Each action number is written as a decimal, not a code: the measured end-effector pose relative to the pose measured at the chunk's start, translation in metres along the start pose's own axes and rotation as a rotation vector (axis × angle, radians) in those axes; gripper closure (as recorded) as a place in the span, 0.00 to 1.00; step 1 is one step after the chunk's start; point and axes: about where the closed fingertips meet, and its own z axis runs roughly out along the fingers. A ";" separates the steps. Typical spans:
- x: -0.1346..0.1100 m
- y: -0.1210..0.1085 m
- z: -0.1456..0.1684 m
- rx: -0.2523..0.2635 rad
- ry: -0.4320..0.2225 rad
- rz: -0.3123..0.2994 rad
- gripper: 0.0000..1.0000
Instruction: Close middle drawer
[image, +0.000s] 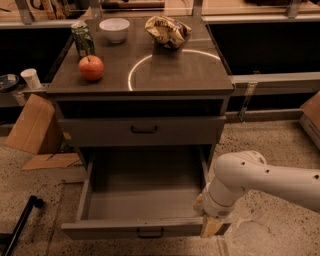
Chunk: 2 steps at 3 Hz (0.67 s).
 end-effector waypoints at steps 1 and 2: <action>0.001 0.003 0.009 -0.019 -0.008 0.002 0.66; 0.001 0.004 0.011 -0.021 -0.002 0.004 0.89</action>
Offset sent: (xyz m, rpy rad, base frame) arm -0.0049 0.0018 -0.0119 -0.0098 0.0215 -0.0030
